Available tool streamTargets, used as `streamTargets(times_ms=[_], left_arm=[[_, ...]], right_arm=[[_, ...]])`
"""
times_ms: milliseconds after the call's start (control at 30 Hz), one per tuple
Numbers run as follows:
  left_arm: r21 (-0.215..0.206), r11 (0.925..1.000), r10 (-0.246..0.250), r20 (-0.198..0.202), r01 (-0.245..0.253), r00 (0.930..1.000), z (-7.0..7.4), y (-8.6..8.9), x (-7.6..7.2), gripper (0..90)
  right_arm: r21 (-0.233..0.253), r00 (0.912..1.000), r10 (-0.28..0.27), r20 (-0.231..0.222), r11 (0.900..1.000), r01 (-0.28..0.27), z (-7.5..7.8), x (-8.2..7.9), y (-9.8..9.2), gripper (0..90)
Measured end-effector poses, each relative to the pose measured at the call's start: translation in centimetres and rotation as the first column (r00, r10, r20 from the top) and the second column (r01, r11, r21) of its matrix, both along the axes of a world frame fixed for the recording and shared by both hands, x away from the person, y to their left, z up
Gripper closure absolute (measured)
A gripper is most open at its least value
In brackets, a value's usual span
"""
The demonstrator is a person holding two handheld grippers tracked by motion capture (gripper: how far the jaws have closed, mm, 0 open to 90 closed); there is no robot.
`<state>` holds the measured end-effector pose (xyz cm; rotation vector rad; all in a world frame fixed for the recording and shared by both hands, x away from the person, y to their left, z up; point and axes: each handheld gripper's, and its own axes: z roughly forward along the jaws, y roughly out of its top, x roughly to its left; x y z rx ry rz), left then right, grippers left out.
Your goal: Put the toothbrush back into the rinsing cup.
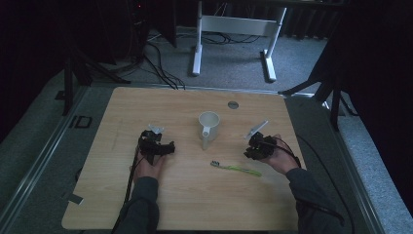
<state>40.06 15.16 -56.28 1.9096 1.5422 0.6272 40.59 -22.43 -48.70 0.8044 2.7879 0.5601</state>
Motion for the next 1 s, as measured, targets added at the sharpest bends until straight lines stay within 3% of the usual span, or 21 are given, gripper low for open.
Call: streamTargets(times_ms=[400,1000], left_arm=[[0.0,1.0,0.0,0.0,0.0,1.0,0.0,0.0,0.0,13.3],[0.0,1.0,0.001,0.0,-0.001,1.0,0.0,0.0,0.0,13.3]], right_arm=[[-0.032,0.9987,0.049,-0.014,0.998,-0.05,0.3,0.0,0.9,78.4],[-0.087,0.9887,0.139,-0.056,0.986,-0.143,0.7,0.1,2.2,78.7]])
